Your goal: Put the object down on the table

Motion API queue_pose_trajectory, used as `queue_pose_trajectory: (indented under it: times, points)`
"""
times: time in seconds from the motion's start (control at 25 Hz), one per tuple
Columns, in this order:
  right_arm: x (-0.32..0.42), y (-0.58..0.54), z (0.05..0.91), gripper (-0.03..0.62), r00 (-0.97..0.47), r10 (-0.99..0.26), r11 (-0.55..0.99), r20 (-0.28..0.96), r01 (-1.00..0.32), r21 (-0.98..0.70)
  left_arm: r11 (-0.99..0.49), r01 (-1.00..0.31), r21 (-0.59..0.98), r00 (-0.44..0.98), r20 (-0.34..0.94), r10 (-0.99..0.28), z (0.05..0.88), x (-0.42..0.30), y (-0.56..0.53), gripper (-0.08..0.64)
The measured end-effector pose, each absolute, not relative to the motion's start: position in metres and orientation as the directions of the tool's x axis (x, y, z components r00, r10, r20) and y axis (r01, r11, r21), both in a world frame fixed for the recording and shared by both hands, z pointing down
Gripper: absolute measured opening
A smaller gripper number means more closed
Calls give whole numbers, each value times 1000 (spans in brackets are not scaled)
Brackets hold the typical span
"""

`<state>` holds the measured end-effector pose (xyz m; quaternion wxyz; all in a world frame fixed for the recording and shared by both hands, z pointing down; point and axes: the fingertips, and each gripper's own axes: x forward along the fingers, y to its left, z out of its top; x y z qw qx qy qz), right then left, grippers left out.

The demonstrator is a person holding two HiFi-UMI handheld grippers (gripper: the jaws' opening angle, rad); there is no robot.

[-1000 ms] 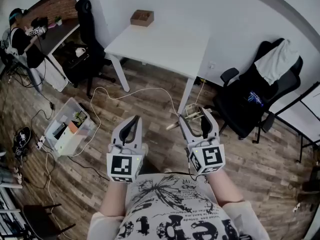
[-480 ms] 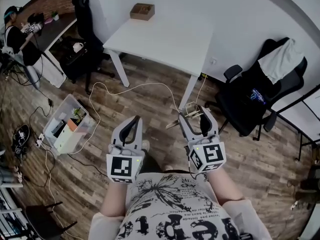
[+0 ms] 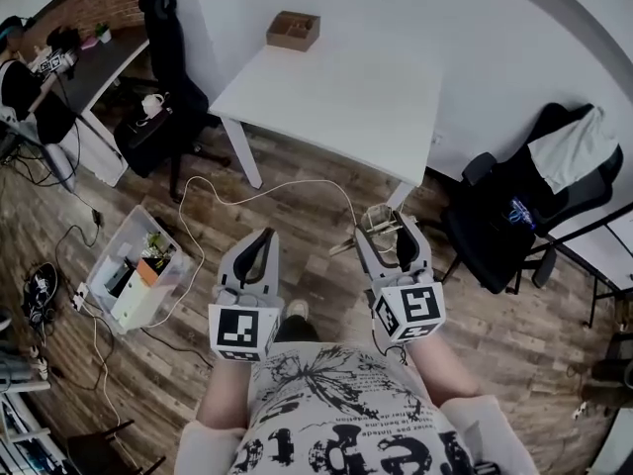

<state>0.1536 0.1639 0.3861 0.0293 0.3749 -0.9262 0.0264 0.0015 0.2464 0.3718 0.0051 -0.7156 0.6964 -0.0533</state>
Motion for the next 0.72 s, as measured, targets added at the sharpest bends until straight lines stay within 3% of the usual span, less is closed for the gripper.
queue_pose_trajectory:
  times: [0.44, 0.72]
  points:
    - [64, 71, 378, 279, -633, -769, 631, 91, -774, -46, -109, -991, -72, 104, 74, -992, 364, -108, 149, 12]
    - [35, 21, 390, 279, -619, -778, 617, 108, -785, -57, -130, -991, -42, 127, 76, -989, 369, -128, 100, 12]
